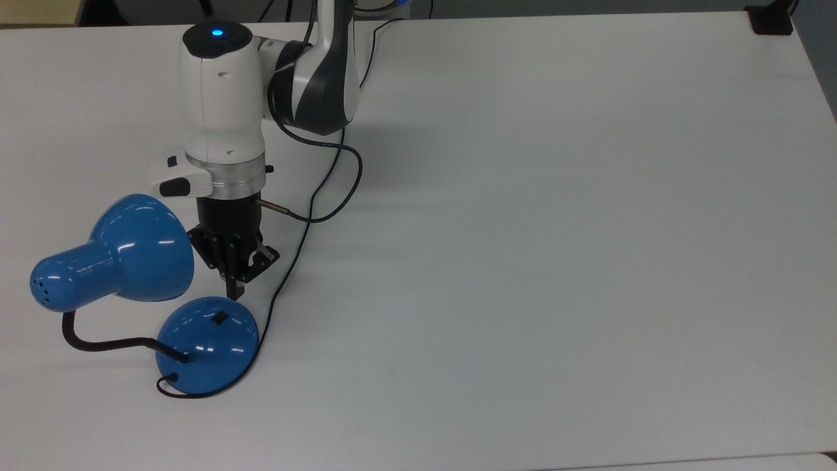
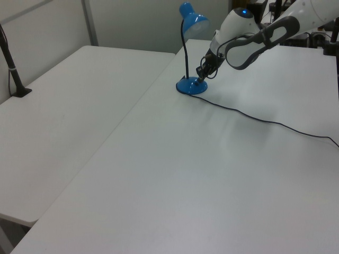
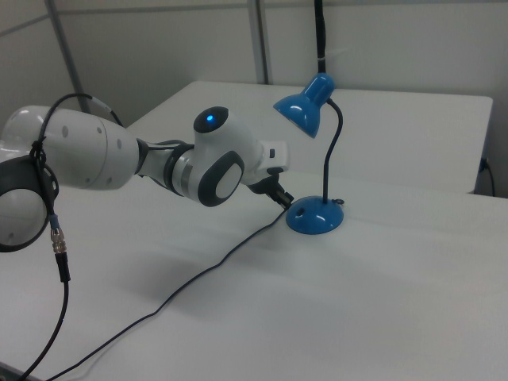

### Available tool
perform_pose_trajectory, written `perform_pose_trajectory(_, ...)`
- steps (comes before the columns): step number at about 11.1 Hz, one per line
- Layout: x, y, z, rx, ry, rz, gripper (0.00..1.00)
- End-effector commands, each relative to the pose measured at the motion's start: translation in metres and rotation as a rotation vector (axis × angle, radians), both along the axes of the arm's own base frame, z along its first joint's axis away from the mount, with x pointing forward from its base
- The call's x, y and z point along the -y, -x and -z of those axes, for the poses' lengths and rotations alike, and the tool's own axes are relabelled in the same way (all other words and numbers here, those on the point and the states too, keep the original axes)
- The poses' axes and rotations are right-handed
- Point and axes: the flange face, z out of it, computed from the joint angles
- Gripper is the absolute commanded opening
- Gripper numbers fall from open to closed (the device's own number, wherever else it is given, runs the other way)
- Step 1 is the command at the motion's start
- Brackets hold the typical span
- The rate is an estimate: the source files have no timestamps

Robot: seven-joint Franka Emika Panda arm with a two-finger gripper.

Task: Turn on the lamp
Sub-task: 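Press down on the black switch on the lamp base with the gripper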

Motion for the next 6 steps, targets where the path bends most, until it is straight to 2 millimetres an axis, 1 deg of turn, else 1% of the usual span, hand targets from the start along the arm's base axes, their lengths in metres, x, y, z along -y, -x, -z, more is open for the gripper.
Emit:
perform_pose_trajectory(1, 0.006, -0.01, 0.004, 0.032, -0.015, 0.034, 0.0)
perform_pose_trajectory(3, 0.009, -0.015, 0.008, 0.036, -0.016, 0.044, 0.0)
perform_pose_trajectory(4, 0.013, -0.017, 0.006, 0.042, -0.016, 0.05, 0.0)
perform_pose_trajectory(6, 0.017, -0.021, 0.011, 0.044, -0.015, 0.057, 0.0)
